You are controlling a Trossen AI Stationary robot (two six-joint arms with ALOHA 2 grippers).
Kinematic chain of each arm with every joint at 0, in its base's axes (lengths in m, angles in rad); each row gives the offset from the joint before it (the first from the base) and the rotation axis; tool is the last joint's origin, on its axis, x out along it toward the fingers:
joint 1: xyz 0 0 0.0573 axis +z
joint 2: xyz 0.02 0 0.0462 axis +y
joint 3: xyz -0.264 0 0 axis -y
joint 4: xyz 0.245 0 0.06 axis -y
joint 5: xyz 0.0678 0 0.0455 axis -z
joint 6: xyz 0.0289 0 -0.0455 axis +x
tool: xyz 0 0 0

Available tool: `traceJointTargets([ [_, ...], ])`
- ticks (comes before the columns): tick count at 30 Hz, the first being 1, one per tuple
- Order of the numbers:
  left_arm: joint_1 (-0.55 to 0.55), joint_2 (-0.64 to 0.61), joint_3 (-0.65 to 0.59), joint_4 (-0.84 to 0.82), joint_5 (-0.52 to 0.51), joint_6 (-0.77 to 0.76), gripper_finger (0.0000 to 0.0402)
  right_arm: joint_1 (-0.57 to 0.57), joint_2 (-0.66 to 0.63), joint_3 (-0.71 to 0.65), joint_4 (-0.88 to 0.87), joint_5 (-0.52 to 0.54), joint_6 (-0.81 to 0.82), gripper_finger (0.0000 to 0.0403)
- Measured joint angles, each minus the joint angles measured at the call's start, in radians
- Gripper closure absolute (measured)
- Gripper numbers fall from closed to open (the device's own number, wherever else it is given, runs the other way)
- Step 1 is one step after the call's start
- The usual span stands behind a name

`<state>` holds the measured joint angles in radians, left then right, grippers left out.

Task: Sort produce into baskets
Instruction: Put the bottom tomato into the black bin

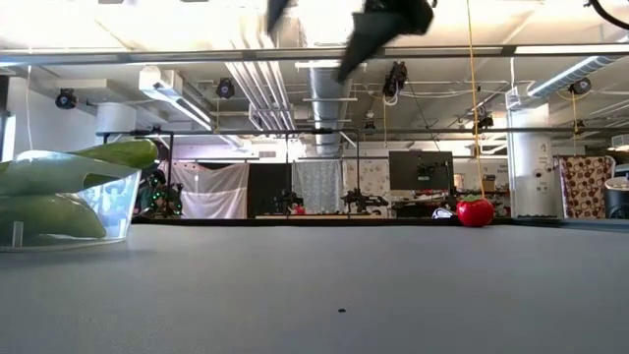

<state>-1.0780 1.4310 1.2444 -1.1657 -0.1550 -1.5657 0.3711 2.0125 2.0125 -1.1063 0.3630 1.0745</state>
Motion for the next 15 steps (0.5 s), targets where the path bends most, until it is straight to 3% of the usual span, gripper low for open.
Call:
traceJointTargets([
  [5, -0.045, 0.033, -0.11, 0.193, 0.005, -0.039, 0.0136, 0.047, 0.0, 0.026, 0.097, -0.001, 0.002, 0.0023],
  [10, -0.045, 0.081, -0.181, 0.399, 0.006, 0.072, 0.0136, 0.072, 0.0, 0.068, 0.054, -0.001, -0.008, 0.0023],
  [15, -0.047, 0.109, -0.183, 0.418, 0.039, 0.053, 0.0136, 0.098, 0.0, 0.095, 0.015, -0.005, 0.019, 0.0023],
])
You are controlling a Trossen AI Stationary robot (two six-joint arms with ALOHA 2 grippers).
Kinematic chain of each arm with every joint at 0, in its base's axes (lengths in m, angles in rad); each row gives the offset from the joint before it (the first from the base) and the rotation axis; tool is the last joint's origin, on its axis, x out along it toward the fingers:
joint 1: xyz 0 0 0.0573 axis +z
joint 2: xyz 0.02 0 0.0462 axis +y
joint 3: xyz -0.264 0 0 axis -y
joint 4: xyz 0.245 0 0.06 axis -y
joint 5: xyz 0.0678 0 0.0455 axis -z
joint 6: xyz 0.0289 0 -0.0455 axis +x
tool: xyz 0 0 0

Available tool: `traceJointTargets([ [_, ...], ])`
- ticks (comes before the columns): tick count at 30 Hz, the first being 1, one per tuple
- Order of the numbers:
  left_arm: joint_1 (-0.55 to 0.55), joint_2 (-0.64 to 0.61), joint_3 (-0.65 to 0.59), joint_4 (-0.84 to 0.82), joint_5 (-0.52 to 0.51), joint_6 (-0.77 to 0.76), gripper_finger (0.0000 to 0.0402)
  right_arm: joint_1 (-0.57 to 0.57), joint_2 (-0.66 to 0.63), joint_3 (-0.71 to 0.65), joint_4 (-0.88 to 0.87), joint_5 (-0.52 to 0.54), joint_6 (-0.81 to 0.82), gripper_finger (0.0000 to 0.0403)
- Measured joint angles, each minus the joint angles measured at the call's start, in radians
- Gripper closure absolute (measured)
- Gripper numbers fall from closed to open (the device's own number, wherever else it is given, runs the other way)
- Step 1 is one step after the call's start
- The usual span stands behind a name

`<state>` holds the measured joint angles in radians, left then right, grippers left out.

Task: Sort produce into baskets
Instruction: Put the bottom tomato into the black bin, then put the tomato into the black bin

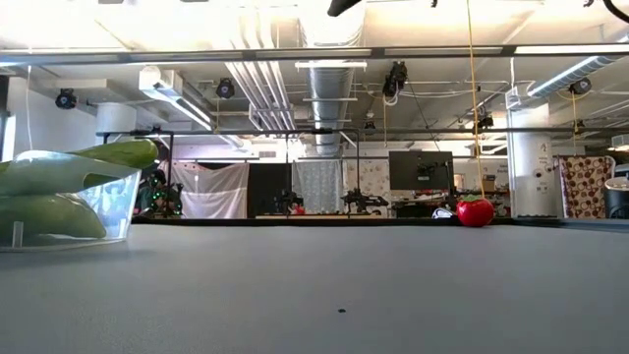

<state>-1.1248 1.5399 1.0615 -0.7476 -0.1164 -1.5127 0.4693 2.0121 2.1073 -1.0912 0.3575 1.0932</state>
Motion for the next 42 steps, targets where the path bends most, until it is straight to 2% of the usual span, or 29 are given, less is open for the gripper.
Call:
traceJointTargets([
  [3, 0.0, 0.014, 0.002, -0.024, 0.022, 0.001, 0.0113, 0.029, 0.0, 0.0, 0.0, -0.028, 0.016, 0.0023],
  [6, 0.0, 0.034, 0.003, -0.062, 0.056, 0.064, 0.0085, 0.058, 0.0, 0.0, -0.009, -0.036, 0.015, 0.0023],
  [10, 0.0, 0.066, 0.003, -0.087, 0.205, 0.052, 0.0064, 0.079, 0.0, 0.0, -0.06, -0.037, 0.017, 0.0023],
  [15, -0.011, 0.103, 0.003, -0.081, 0.351, 0.064, 0.0066, 0.078, 0.0, 0.0, -0.147, -0.027, 0.038, 0.0023],
  [19, -0.018, 0.106, 0.003, -0.087, 0.366, 0.099, 0.0071, 0.053, -0.002, 0.0, -0.241, 0.038, 0.032, 0.0023],
  [23, -0.017, 0.088, 0.003, -0.096, 0.373, 0.126, 0.0071, -0.008, -0.019, 0.008, -0.327, 0.048, -0.029, 0.0023],
  [27, -0.021, 0.02, 0.003, -0.29, 0.387, 0.12, 0.0071, -0.106, -0.073, 0.012, -0.435, 0.064, -0.114, 0.0023],
  [30, -0.032, -0.05, 0.003, -0.427, 0.279, 0.118, 0.007, -0.213, -0.129, -0.005, -0.478, 0.098, -0.199, 0.0023],
  [37, -0.034, -0.181, 0.01, -0.54, -0.174, 0.019, 0.007, -0.553, -0.264, -0.127, -0.479, 0.098, -0.341, 0.0023],
  [39, -0.034, -0.192, 0.009, -0.577, -0.233, 0.001, 0.007, -0.666, -0.292, -0.185, -0.479, 0.084, -0.355, 0.0023],
  [42, -0.033, -0.204, 0.008, -0.624, -0.265, -0.033, 0.007, -0.847, -0.321, -0.289, -0.473, 0.026, -0.38, 0.0023],
])
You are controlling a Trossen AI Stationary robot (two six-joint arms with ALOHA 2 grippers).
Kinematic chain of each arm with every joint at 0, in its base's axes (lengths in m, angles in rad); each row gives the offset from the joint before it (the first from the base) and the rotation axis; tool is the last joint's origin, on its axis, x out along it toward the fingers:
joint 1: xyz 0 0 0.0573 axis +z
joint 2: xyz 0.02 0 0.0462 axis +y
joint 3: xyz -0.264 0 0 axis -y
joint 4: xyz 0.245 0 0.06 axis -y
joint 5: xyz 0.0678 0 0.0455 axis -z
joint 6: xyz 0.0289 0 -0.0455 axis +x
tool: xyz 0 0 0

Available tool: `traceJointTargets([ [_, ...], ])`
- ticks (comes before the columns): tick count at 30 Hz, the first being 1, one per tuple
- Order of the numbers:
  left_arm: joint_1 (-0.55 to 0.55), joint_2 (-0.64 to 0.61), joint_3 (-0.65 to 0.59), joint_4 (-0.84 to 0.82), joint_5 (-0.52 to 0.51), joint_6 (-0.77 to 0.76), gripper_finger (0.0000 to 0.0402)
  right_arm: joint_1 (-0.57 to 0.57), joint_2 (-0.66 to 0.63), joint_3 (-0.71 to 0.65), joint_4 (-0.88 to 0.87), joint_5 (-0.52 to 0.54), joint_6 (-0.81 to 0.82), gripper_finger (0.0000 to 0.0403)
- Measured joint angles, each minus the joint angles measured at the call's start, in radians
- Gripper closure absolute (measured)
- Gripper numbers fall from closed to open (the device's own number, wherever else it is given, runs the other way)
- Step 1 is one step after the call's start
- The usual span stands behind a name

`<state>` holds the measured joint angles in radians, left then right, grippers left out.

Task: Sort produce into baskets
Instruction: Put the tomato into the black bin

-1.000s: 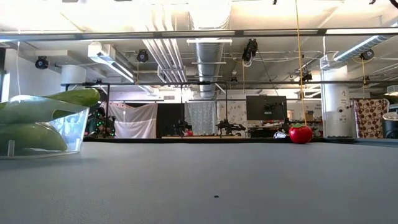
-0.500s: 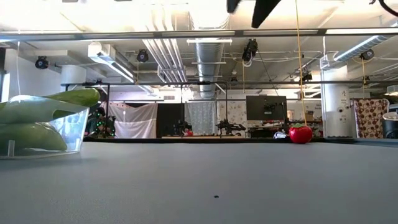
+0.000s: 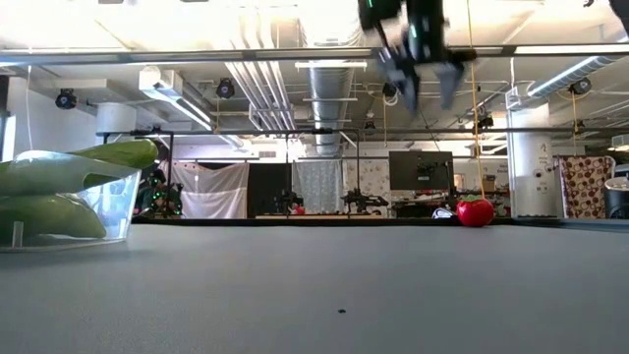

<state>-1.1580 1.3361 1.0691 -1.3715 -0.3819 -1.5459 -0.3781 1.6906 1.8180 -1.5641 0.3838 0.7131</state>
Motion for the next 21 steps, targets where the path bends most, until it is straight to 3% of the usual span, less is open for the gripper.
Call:
traceJointTargets([
  [5, 0.001, 0.005, -0.013, -0.059, -0.02, -0.121, 0.007, -0.285, 0.005, -0.165, 0.107, -0.094, -0.088, 0.0023],
  [9, 0.013, 0.018, -0.026, -0.075, -0.047, -0.336, 0.007, -0.443, 0.054, -0.245, 0.224, -0.159, -0.159, 0.0023],
  [16, 0.018, 0.047, -0.071, -0.038, -0.031, -0.509, 0.007, -0.603, 0.17, -0.248, 0.264, -0.178, -0.263, 0.0023],
  [21, 0.017, 0.092, -0.081, 0.037, 0.108, -0.491, 0.007, -0.666, 0.219, -0.239, 0.316, -0.221, -0.314, 0.0021],
])
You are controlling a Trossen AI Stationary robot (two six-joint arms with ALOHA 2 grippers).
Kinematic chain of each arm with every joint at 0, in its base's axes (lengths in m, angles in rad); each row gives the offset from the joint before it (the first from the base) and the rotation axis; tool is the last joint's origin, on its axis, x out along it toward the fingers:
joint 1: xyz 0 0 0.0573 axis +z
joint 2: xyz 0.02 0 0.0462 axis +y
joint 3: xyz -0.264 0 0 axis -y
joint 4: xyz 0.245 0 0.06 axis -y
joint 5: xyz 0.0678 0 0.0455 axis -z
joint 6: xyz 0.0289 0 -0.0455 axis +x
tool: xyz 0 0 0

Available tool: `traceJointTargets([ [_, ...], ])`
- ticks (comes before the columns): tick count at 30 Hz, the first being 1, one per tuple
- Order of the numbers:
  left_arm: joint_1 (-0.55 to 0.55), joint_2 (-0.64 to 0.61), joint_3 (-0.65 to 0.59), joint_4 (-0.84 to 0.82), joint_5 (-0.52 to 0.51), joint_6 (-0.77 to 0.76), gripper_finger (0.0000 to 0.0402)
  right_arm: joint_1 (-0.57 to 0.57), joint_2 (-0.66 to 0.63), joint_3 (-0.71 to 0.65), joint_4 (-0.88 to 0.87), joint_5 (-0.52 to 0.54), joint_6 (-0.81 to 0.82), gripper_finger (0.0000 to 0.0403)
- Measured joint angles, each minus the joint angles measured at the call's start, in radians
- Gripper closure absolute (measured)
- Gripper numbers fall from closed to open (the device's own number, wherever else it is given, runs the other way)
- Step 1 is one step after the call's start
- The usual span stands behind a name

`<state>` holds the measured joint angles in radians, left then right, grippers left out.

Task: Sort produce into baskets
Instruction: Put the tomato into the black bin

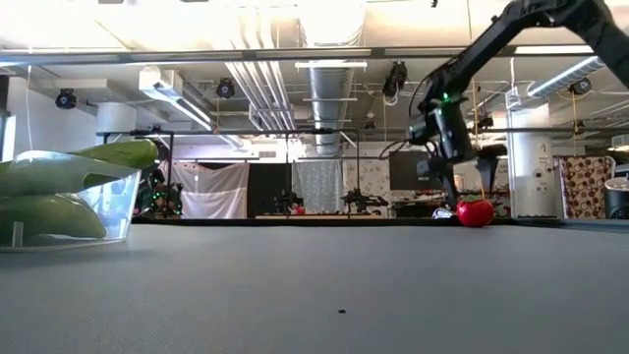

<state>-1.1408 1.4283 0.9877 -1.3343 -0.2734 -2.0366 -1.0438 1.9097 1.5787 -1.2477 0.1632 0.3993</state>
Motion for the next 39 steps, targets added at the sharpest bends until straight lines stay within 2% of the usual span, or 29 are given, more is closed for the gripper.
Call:
traceJointTargets([
  [6, 0.0, 0.083, 0.0, 0.056, 0.216, 0.076, 0.007, -0.031, 0.085, 0.0, 0.024, -0.058, -0.019, 0.0021],
  [11, -0.002, 0.138, -0.001, 0.131, 0.312, 0.067, 0.007, -0.023, 0.129, 0.0, 0.025, -0.07, -0.008, 0.0031],
  [19, -0.001, 0.157, 0.083, 0.098, 0.361, 0.063, 0.007, -0.015, 0.13, 0.0, 0.042, -0.085, -0.026, 0.0113],
  [23, -0.002, 0.158, 0.134, 0.048, 0.362, 0.063, 0.007, 0.002, 0.127, 0.0, 0.046, -0.128, -0.062, 0.0116],
  [27, 0.002, 0.158, 0.206, -0.045, 0.335, 0.056, 0.007, 0.064, 0.104, 0.0, 0.063, -0.142, -0.104, 0.0116],
  [32, 0.019, 0.153, 0.3, -0.201, 0.227, 0.004, 0.007, 0.19, 0.04, 0.0, 0.122, -0.142, -0.119, 0.0116],
  [36, 0.034, 0.108, 0.3, -0.159, 0.14, 0.025, 0.007, 0.325, -0.029, 0.0, 0.162, -0.145, -0.073, 0.0116],
  [39, 0.035, 0.066, 0.248, -0.05, 0.1, 0.06, 0.007, 0.448, -0.083, 0.002, 0.161, -0.149, -0.012, 0.0116],
])
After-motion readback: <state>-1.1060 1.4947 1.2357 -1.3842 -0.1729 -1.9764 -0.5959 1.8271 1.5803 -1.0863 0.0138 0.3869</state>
